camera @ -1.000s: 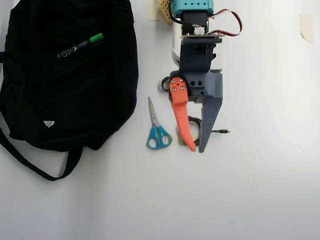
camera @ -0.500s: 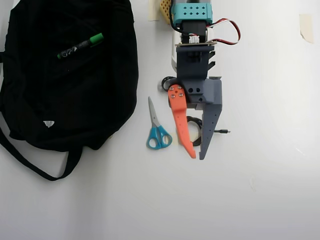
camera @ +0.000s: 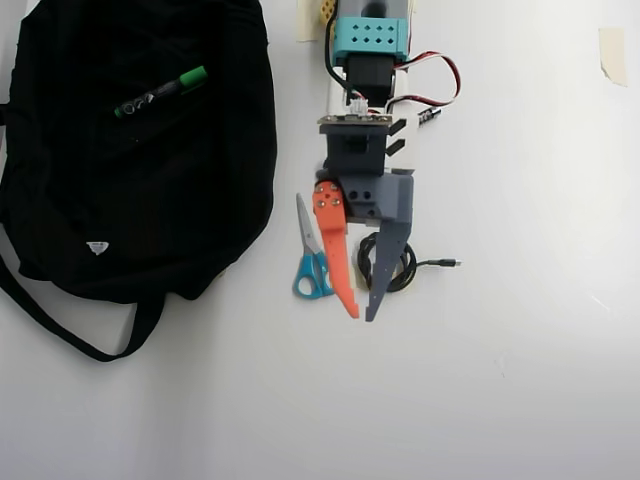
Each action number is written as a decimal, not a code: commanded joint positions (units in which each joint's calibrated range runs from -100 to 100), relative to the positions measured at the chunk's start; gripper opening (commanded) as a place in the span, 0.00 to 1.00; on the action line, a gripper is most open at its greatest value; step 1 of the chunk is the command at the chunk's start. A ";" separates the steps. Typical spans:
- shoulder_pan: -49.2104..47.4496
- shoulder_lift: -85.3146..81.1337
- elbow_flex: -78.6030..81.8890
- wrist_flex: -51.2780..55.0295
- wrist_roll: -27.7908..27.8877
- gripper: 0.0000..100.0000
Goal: Put the green marker into the black bag
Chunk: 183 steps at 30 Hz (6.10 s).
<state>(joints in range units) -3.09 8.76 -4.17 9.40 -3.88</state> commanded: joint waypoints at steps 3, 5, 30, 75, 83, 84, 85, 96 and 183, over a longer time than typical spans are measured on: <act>0.02 -1.87 -0.42 -0.10 0.21 0.02; 0.02 -1.87 -0.33 0.07 0.26 0.02; 0.17 -1.95 -5.90 27.98 0.32 0.02; -4.47 -1.95 -19.91 79.23 0.21 0.02; -4.32 -1.95 -19.91 84.83 -0.05 0.02; -4.32 -1.95 -19.91 85.08 -0.05 0.02; -4.32 -1.95 -20.00 85.17 -0.10 0.02; -4.32 -2.04 -20.00 89.56 -0.10 0.02; -7.98 -44.44 35.43 63.21 -4.35 0.02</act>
<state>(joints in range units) -10.87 -34.83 28.93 73.47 -8.08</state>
